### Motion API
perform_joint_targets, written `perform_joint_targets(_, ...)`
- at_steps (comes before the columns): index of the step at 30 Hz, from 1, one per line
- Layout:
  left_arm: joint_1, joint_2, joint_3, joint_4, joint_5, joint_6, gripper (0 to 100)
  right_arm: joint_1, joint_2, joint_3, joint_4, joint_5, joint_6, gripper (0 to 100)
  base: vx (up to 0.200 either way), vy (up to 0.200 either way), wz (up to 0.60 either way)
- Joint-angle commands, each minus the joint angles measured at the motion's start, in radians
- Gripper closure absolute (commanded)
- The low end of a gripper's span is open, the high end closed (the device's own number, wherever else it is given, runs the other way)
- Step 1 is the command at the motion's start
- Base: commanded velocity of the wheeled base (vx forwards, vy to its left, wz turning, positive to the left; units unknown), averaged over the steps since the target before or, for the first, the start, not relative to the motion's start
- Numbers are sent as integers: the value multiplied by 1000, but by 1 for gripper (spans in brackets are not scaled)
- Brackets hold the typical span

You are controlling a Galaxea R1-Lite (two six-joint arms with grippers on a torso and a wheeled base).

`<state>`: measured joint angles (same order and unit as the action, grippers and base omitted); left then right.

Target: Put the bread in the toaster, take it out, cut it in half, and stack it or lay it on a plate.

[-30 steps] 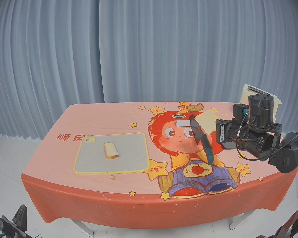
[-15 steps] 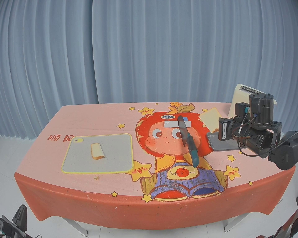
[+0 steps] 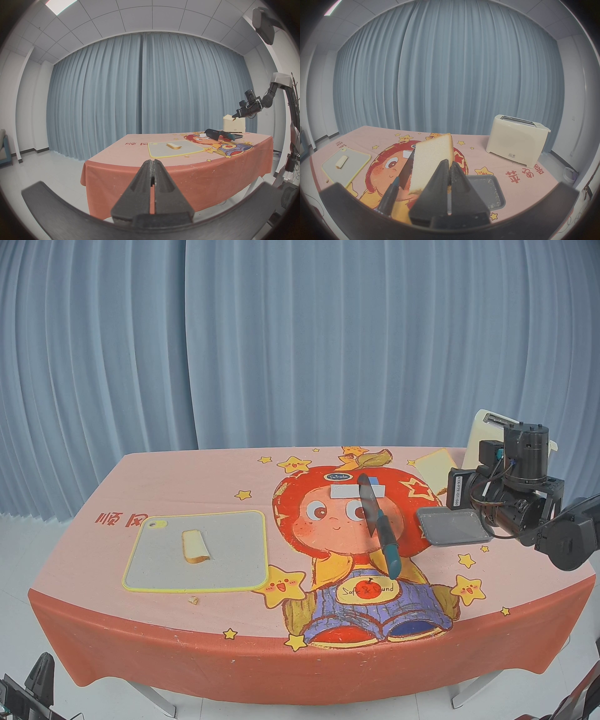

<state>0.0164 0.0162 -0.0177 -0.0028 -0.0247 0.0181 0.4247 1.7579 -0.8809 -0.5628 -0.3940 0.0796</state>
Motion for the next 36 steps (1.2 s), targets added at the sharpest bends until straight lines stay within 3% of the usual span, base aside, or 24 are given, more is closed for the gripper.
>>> perform_joint_targets(1,0,-16,18,0,0,0,100,-12,8,-1,-2,1,0,100,0,0,0)
perform_joint_targets(8,0,-16,18,0,0,0,100,-76,12,-9,-3,7,-1,100,0,0,0)
perform_joint_targets(19,0,-16,18,0,0,-1,100,-81,-24,3,-23,12,11,100,0,0,0)
perform_joint_targets(25,0,-16,18,0,0,-1,100,-81,-37,85,-26,6,63,100,0,0,0)
perform_joint_targets(31,0,-16,18,0,0,-3,100,-81,-81,128,-143,15,57,100,0,0,0)
perform_joint_targets(36,0,-16,18,0,0,-1,100,-64,-63,187,-200,15,17,100,0,0,0)
